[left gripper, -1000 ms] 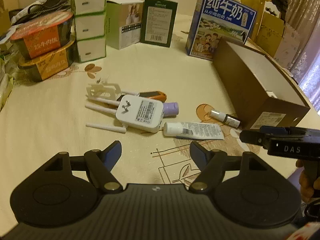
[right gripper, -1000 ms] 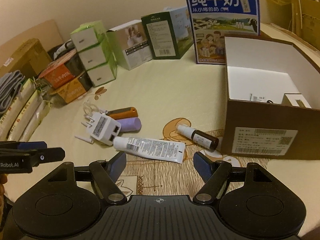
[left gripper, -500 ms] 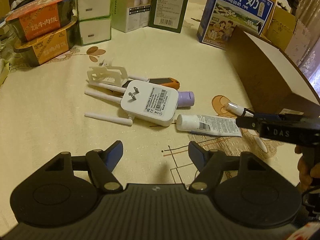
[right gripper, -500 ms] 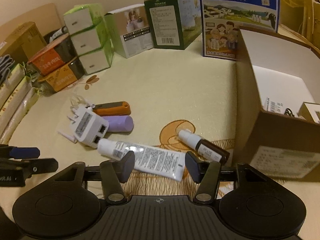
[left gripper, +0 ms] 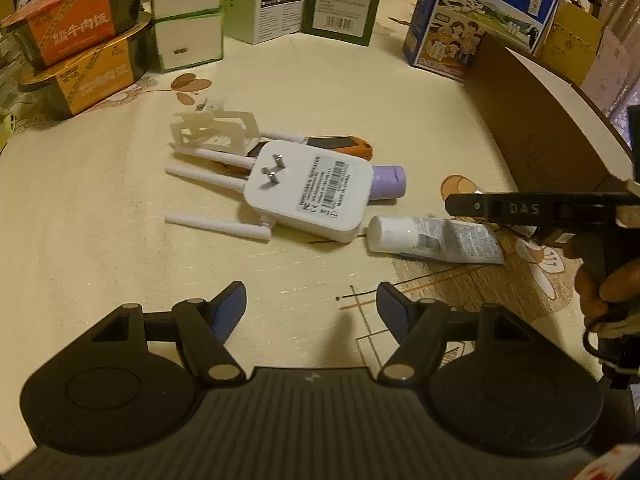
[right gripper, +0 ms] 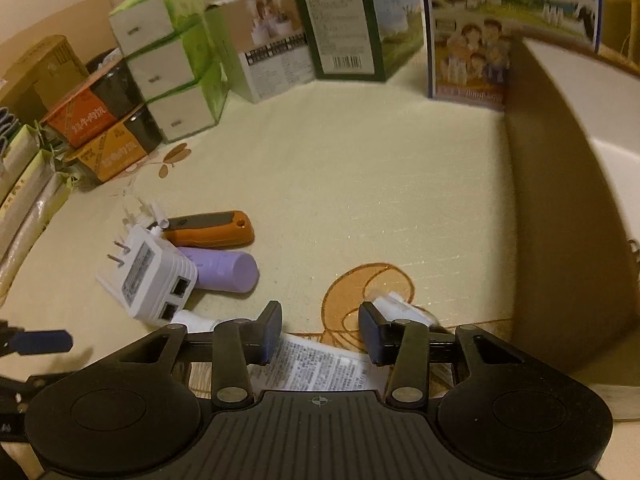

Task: Organize rigid objects
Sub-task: 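Lower the right tool onto the white squeeze tube and close on it, then grasp the white plastic bracket with the left tool while the right tool lifts the tube, then carry the bracket with the left tool while the right tool carries the tube to the brown box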

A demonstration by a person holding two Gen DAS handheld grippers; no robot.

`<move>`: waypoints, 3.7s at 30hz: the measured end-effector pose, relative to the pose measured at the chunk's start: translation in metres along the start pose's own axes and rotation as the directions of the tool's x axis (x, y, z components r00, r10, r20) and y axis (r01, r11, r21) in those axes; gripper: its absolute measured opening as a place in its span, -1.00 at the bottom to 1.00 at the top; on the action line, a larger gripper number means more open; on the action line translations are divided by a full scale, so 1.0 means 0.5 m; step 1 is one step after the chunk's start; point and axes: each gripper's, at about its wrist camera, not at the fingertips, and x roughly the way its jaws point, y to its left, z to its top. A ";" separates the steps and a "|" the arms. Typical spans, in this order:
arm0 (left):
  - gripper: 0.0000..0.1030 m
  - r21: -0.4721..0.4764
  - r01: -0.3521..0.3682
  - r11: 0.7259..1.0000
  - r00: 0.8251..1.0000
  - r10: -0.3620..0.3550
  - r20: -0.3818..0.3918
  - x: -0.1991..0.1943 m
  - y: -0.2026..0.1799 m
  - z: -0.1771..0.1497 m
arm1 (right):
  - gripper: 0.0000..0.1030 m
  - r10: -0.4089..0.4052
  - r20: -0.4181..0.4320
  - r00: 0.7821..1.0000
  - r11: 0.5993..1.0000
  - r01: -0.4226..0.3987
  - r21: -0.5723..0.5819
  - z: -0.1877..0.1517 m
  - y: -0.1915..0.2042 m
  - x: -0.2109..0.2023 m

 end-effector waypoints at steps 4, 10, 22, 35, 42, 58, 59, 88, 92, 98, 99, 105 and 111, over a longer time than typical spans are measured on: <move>0.32 -0.011 -0.011 1.000 1.000 0.011 -0.002 -0.005 0.012 -0.005 | -0.21 0.027 -0.016 1.000 0.999 -0.026 0.020 -0.006 -0.005 0.007; 0.32 -0.031 -0.034 0.999 0.999 0.034 -0.011 -0.015 0.036 -0.022 | -0.21 0.110 -0.070 0.991 0.994 -0.108 0.032 -0.039 0.012 -0.015; 0.32 -0.060 -0.059 0.996 0.998 0.058 -0.021 -0.045 0.066 -0.063 | -0.18 0.090 -0.074 0.993 0.995 -0.093 -0.044 -0.133 0.121 -0.066; 0.32 -0.075 -0.062 0.995 0.998 0.062 -0.001 -0.057 0.076 -0.061 | -0.10 -0.005 -0.041 0.999 0.981 -0.003 -0.195 -0.109 0.175 0.003; 0.32 -0.093 -0.070 0.993 0.998 0.070 -0.002 -0.052 0.090 -0.062 | -0.11 -0.028 -0.036 0.999 0.974 0.019 -0.226 -0.105 0.183 0.011; 0.31 -0.087 -0.065 0.994 0.998 0.066 0.001 -0.036 0.103 -0.057 | -0.27 -0.067 -0.006 0.998 0.984 0.065 -0.164 -0.107 0.143 -0.005; 0.30 -0.085 -0.066 0.994 0.998 0.066 0.004 -0.035 0.104 -0.056 | -0.27 -0.079 -0.002 0.997 0.986 0.078 -0.148 -0.104 0.135 -0.007; 0.22 0.082 -0.032 0.996 0.981 0.015 0.191 0.091 0.152 0.213 | -0.27 -0.161 0.017 0.987 0.987 0.161 0.011 0.040 0.045 0.065; 0.11 0.083 -0.018 0.996 0.986 0.004 0.164 0.125 0.159 0.232 | -0.27 -0.149 0.017 0.989 0.989 0.148 0.018 0.051 0.039 0.069; -0.14 0.049 0.019 0.999 0.991 -0.025 0.135 0.158 0.175 0.247 | -0.26 -0.140 0.025 0.990 0.990 0.139 0.020 0.052 0.038 0.074; -0.17 0.040 0.031 0.999 0.991 -0.035 0.129 0.162 0.178 0.248 | -0.25 -0.140 0.026 0.990 0.990 0.139 0.019 0.052 0.038 0.075; -0.46 0.052 0.015 0.999 0.990 -0.022 0.138 0.157 0.170 0.245 | -0.24 -0.142 0.029 0.989 0.990 0.142 0.013 0.053 0.040 0.080; -0.47 -0.011 -0.031 0.999 0.983 0.032 0.179 0.108 0.182 0.228 | -0.24 -0.154 0.034 0.988 0.988 0.154 -0.012 0.050 0.047 0.083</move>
